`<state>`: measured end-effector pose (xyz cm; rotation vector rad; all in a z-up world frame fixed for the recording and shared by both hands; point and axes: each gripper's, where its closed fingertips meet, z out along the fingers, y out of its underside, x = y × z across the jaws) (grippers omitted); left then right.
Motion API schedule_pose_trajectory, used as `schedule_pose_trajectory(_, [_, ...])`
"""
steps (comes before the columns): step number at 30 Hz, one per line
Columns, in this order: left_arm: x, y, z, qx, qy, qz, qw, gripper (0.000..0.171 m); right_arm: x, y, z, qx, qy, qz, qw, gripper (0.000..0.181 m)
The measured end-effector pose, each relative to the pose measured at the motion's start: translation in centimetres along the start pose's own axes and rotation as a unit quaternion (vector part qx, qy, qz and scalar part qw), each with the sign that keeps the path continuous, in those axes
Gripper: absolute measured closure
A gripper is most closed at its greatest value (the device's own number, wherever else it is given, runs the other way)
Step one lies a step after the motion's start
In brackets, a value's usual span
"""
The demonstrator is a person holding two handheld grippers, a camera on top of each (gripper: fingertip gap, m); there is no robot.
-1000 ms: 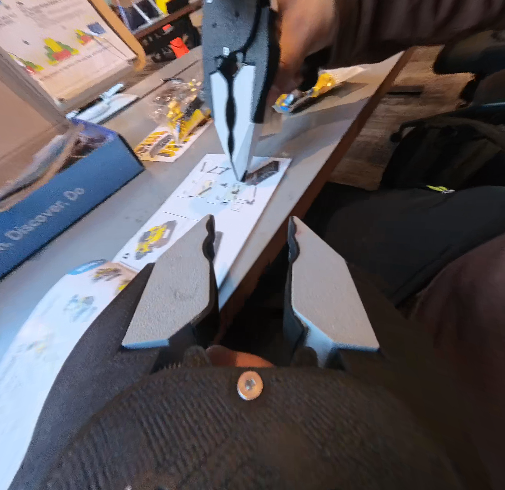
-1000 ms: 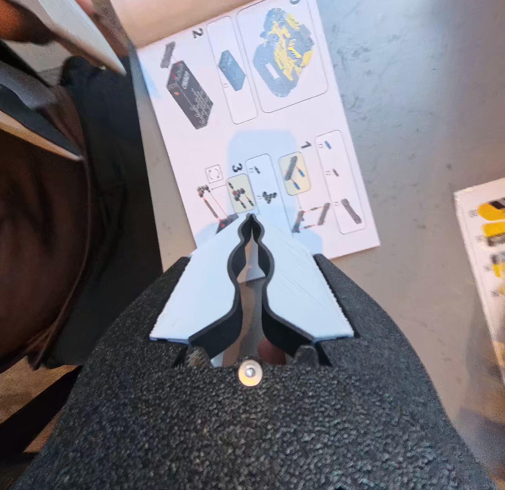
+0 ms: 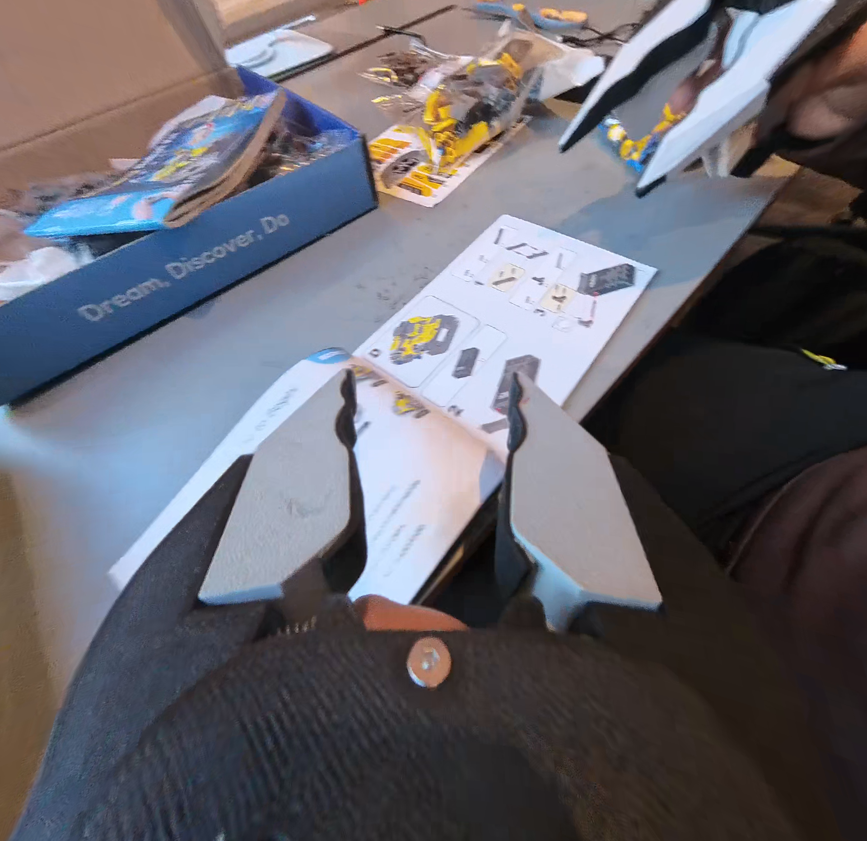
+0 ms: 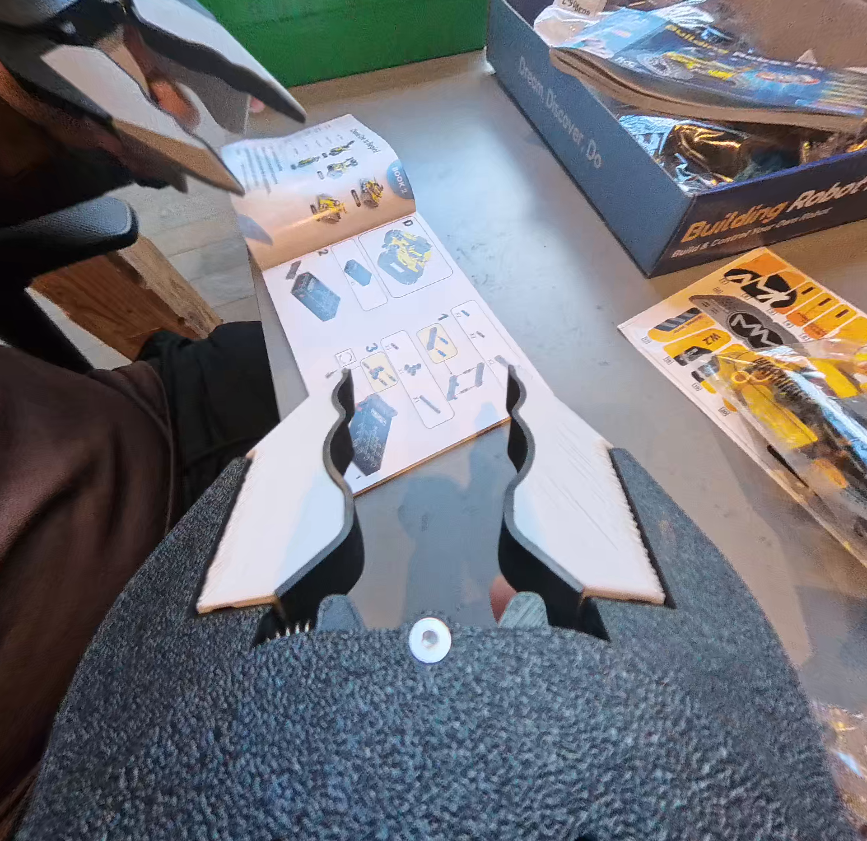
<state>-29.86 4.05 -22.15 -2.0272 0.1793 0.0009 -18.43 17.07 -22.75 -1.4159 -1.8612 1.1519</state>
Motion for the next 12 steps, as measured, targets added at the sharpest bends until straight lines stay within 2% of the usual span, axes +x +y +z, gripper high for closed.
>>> schedule_pose_trajectory(3, [-3.4,1.0,-1.2,-0.006,-0.036,-0.023,0.999,0.108,0.2,-0.2,0.8,-0.006,0.011,-0.008,1.0,0.114])
schedule_pose_trajectory(6, [-5.6,3.0,-2.2,-0.018,-0.044,-0.058,0.997,0.107,-0.1,-0.3,2.3,-0.022,-0.005,-0.013,1.0,0.112])
schedule_pose_trajectory(12, [-7.4,7.4,-2.3,-0.072,-0.041,-0.061,0.995,0.099,-0.6,-0.2,6.1,-0.081,-0.042,-0.04,0.995,0.104])
